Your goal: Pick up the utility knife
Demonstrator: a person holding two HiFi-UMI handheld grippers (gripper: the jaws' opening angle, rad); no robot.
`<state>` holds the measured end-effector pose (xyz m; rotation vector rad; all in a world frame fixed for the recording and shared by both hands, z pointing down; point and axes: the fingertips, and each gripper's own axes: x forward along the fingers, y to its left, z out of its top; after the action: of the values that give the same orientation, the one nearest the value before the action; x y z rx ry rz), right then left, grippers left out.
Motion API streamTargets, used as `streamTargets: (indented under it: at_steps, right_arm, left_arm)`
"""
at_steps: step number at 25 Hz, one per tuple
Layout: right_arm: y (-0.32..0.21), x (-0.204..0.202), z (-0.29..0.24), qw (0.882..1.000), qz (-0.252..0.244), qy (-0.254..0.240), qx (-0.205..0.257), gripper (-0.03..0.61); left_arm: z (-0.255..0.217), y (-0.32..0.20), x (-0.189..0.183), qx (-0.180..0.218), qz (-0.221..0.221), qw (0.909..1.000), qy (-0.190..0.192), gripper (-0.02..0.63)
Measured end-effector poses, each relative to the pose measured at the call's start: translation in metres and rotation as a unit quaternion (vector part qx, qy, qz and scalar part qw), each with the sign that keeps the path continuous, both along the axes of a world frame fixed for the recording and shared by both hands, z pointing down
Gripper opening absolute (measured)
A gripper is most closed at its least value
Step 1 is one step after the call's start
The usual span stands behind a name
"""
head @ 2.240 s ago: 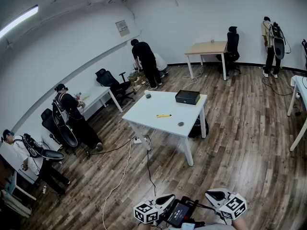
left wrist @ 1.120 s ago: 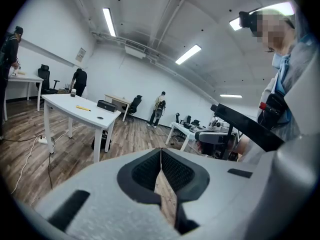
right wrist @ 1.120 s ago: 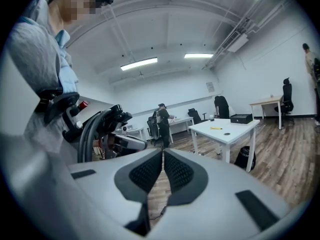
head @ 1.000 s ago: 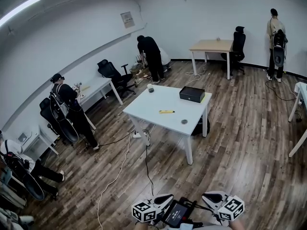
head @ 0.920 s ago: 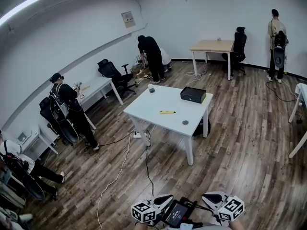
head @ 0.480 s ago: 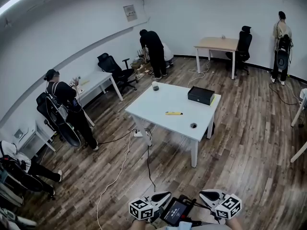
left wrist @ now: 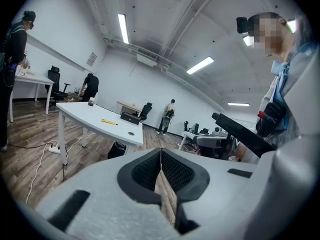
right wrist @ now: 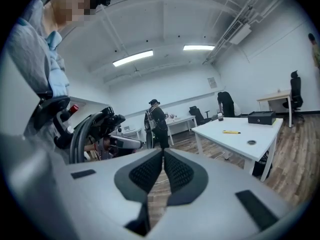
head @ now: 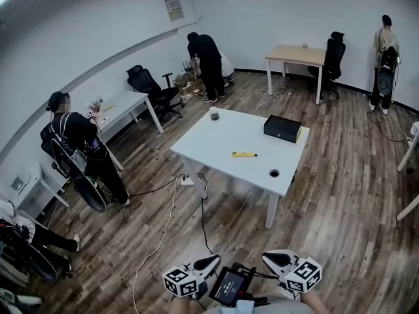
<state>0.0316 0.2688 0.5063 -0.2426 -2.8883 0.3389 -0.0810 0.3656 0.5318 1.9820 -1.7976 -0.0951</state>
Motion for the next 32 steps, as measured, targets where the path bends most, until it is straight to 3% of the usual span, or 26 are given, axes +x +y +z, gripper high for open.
streamTargets:
  at_steps: [6, 14, 20, 26, 32]
  right_arm:
    - [0.002, -0.021, 0.01, 1.0, 0.015, 0.016, -0.008, 0.03]
    - [-0.043, -0.041, 0.02, 0.999, 0.04, 0.026, -0.024, 0.031]
    - [-0.11, -0.073, 0.016, 0.999, 0.033, 0.026, -0.013, 0.031]
    - [-0.192, -0.097, 0.002, 0.999, 0.03, 0.016, -0.006, 0.031]
    - [-0.256, -0.106, -0.003, 1.0, 0.024, 0.016, 0.0, 0.03]
  left_arm:
    - [0.007, -0.008, -0.02, -0.002, 0.023, 0.9996, 0.014, 0.018]
    - [0.011, -0.06, -0.029, -0.003, 0.068, 0.9973, 0.028, 0.018]
    - [0.011, -0.123, -0.05, -0.007, 0.091, 0.9956, 0.023, 0.018]
    - [0.004, -0.211, -0.069, -0.017, 0.115, 0.9932, -0.007, 0.018]
    - [-0.005, -0.286, -0.085, -0.01, 0.108, 0.994, -0.018, 0.018]
